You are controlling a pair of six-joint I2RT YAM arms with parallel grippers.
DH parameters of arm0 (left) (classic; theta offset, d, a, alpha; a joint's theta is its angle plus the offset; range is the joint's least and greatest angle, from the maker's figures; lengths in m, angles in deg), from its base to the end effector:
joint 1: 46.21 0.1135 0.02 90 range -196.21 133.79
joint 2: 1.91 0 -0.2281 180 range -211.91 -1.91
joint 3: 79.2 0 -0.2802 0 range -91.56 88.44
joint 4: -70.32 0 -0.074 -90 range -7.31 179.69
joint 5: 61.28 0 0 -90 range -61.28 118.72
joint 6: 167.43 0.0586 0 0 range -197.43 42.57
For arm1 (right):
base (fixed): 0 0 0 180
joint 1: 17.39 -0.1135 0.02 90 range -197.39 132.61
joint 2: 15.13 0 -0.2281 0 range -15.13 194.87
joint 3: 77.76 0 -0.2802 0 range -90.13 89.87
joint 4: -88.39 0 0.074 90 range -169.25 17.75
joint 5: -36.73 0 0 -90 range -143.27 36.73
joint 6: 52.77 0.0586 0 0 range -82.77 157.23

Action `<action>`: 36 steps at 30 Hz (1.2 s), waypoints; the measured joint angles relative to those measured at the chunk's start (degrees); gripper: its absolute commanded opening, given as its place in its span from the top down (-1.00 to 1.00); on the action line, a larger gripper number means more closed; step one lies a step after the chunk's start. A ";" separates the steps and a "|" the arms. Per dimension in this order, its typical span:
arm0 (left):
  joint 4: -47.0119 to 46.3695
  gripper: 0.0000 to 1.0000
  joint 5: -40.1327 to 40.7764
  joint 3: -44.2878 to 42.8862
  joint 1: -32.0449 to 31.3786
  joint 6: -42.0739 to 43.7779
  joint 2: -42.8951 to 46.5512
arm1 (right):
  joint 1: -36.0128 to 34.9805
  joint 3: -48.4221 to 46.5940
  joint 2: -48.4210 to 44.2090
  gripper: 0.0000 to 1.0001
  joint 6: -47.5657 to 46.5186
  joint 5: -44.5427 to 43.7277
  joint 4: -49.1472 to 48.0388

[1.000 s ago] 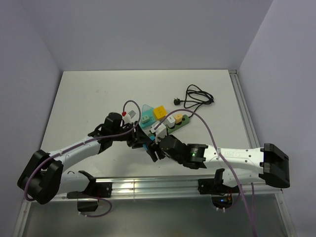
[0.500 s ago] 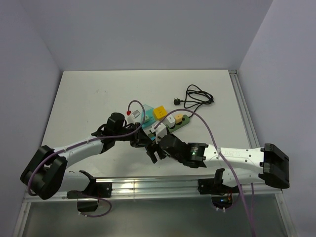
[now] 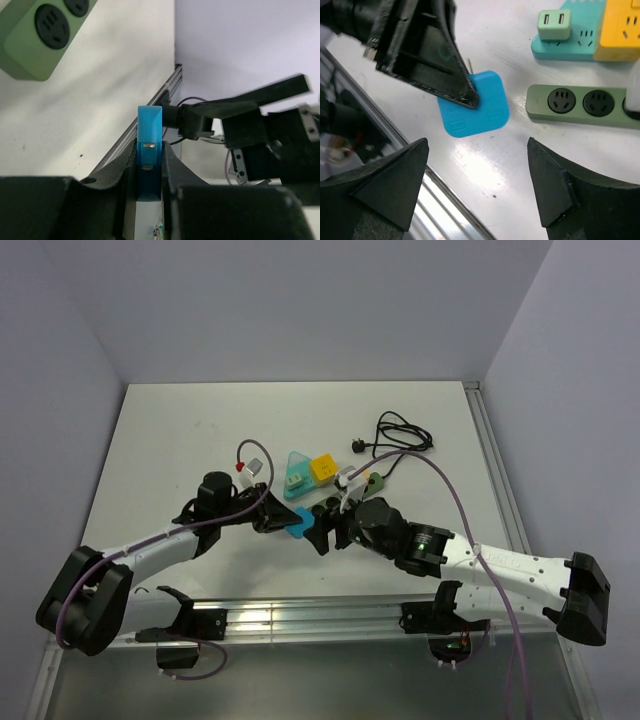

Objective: Insert the plug
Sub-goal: Adjust the plug.

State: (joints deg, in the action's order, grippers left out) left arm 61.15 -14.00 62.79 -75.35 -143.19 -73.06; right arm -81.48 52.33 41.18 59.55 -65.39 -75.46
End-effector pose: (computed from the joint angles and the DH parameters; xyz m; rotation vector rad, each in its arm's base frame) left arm 0.2321 -0.1749 0.1286 -0.1665 2.3511 -1.6977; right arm 0.1392 0.2583 0.2217 -0.5903 1.9513 0.7720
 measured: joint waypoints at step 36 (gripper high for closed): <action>-34.80 0.99 0.57 6.84 0.37 -20.94 5.75 | 12.24 11.23 -0.42 0.27 40.52 17.38 -32.04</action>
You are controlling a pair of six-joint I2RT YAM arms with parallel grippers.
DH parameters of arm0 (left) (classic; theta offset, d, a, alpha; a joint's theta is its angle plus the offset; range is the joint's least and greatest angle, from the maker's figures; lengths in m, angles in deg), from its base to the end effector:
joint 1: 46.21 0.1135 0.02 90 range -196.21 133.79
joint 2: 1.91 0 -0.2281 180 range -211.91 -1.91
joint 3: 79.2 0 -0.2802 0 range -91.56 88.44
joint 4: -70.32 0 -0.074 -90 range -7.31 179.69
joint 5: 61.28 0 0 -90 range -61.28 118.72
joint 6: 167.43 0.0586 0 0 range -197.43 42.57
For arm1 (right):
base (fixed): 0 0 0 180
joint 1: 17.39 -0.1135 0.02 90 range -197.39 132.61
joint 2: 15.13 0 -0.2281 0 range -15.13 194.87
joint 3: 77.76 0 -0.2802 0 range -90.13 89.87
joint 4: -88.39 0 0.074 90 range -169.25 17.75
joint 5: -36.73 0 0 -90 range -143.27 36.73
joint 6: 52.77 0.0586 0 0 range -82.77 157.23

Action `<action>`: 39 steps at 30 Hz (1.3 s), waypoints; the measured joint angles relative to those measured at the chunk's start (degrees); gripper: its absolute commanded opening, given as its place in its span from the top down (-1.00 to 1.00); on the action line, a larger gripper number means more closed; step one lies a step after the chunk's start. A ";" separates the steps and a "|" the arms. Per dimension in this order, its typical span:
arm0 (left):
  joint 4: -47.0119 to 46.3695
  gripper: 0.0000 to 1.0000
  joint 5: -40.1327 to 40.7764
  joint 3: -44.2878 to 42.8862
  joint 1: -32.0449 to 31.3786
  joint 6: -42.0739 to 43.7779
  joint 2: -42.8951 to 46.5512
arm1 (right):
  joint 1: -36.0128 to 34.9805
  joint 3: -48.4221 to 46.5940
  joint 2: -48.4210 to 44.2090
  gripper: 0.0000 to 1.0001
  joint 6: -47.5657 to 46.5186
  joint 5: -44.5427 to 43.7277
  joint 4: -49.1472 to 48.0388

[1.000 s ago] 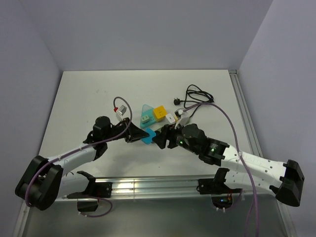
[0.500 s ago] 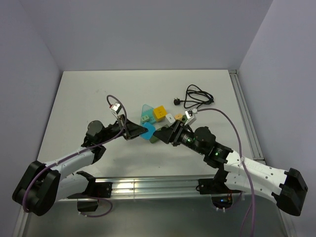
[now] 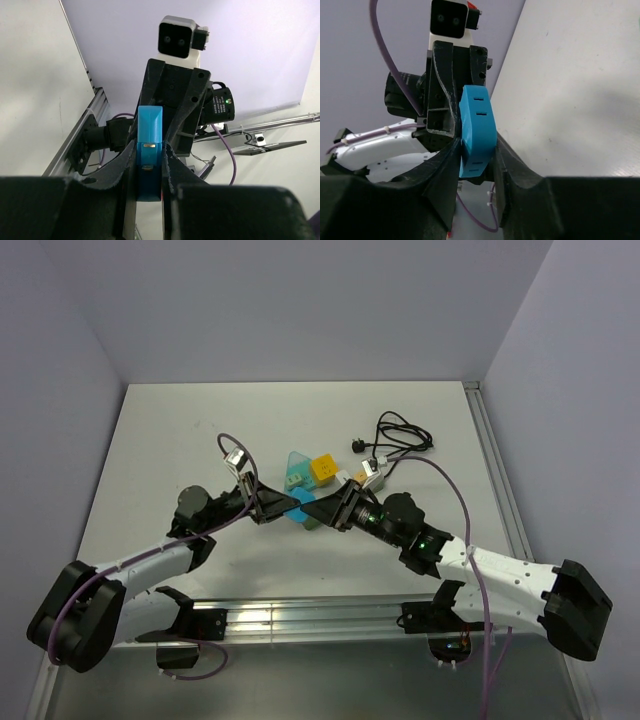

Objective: Insert the plug
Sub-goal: Adjust the plug, then move the socket to the center of the board.

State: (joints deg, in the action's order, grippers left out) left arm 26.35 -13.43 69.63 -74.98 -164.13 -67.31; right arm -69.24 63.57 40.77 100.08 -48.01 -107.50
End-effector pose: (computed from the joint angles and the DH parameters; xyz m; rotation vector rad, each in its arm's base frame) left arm 0.2199 -0.1656 0.1831 -0.1429 1.8582 -2.0489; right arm 0.1762 0.2330 0.2163 0.0948 1.8513 1.5691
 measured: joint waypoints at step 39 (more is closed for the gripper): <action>38.38 -0.83 9.16 -13.49 2.25 27.32 0.61 | 0.04 0.68 -20.22 1.00 -4.13 -19.04 30.14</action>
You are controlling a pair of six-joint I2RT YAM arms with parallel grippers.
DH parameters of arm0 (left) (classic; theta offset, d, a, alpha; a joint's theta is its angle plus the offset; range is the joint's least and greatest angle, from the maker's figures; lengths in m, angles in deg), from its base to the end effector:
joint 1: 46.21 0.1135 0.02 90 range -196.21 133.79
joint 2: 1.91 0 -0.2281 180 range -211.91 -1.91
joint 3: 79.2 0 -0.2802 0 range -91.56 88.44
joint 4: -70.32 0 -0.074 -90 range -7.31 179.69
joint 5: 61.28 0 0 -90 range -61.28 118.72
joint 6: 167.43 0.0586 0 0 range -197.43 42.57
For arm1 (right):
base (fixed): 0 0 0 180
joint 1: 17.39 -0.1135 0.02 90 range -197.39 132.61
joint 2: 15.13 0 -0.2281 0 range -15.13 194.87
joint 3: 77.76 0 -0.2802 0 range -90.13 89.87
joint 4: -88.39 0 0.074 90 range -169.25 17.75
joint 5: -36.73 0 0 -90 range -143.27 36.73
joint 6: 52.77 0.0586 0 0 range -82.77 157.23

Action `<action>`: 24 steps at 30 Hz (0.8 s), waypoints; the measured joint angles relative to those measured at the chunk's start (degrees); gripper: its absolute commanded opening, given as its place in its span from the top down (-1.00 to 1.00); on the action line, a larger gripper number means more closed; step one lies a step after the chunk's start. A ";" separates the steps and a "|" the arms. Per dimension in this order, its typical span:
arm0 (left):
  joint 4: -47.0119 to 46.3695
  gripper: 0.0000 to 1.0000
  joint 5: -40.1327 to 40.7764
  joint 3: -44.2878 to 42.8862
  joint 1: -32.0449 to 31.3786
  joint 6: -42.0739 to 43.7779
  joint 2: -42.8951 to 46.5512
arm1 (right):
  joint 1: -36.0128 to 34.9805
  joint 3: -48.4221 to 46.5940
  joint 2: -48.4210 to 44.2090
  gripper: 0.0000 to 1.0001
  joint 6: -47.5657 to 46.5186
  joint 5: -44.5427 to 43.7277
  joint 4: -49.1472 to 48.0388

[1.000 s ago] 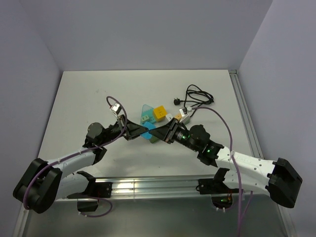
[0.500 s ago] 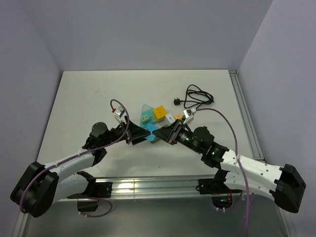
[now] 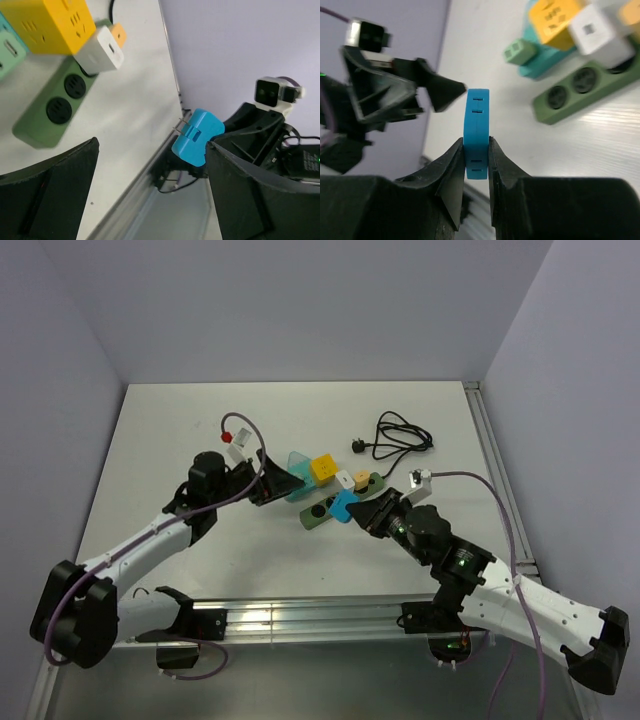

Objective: Insert the plug
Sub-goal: Move the socket to the center of the board.

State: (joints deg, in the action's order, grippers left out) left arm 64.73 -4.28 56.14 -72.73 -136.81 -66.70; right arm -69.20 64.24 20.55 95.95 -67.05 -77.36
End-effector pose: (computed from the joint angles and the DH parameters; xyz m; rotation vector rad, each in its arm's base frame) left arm 0.2588 -0.1648 0.1925 -0.1284 2.0859 -1.5155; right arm 0.1611 0.1822 0.2308 0.3037 1.9067 1.1481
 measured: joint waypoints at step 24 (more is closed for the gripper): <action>33.14 -0.77 23.45 -43.58 -12.11 13.90 -40.04 | 0.55 -8.04 -3.96 1.00 -8.41 -21.55 19.06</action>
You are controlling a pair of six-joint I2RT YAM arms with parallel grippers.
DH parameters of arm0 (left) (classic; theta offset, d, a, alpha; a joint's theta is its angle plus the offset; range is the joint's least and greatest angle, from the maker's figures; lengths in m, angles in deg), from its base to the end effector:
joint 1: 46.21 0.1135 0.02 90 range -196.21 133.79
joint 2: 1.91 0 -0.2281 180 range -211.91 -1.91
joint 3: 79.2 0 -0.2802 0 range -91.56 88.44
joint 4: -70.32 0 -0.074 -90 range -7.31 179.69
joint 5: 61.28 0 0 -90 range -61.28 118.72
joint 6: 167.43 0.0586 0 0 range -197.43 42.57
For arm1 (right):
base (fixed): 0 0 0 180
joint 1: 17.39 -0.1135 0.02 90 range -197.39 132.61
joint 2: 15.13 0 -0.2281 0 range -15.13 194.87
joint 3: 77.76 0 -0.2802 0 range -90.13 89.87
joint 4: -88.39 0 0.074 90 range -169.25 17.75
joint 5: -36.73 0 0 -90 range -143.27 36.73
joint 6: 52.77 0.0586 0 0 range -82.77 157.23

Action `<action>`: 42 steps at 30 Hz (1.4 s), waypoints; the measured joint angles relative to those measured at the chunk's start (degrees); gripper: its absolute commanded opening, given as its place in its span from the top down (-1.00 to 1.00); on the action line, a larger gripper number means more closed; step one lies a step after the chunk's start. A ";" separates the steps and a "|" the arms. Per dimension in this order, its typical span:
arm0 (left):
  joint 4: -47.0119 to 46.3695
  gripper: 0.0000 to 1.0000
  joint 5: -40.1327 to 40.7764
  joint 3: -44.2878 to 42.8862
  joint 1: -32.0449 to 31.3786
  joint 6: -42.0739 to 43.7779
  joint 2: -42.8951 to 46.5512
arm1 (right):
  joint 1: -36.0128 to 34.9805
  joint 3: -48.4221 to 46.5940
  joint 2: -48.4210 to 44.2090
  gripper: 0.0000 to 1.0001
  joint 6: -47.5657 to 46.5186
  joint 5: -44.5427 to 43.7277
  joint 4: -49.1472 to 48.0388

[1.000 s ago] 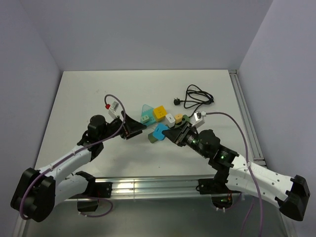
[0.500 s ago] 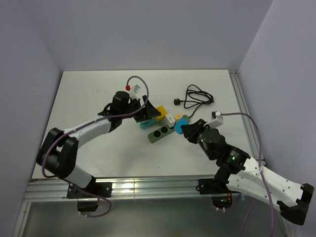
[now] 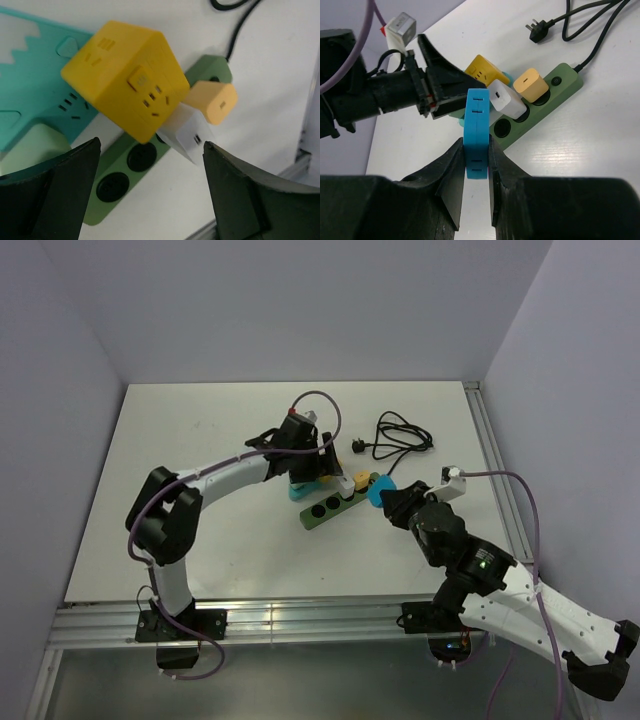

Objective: Insert the plug
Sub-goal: Move the socket to the center of the board.

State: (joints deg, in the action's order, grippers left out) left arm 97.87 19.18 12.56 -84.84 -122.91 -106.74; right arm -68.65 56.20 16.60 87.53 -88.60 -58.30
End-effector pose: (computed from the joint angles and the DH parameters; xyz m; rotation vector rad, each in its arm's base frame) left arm 0.3388 -0.2832 0.1622 -0.0616 2.5166 -0.8688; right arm 0.1595 0.1447 0.2631 0.4032 1.8464 0.6473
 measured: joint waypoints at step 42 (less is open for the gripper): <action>6.60 -0.85 21.51 5.68 6.45 4.24 23.12 | 0.44 -1.64 10.62 1.00 -2.58 7.65 -0.39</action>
State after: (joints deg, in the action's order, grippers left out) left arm 104.47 40.68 18.24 -78.39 -118.67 -83.62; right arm -68.21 54.56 27.22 84.95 -80.95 -58.69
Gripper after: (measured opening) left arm 0.936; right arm 0.283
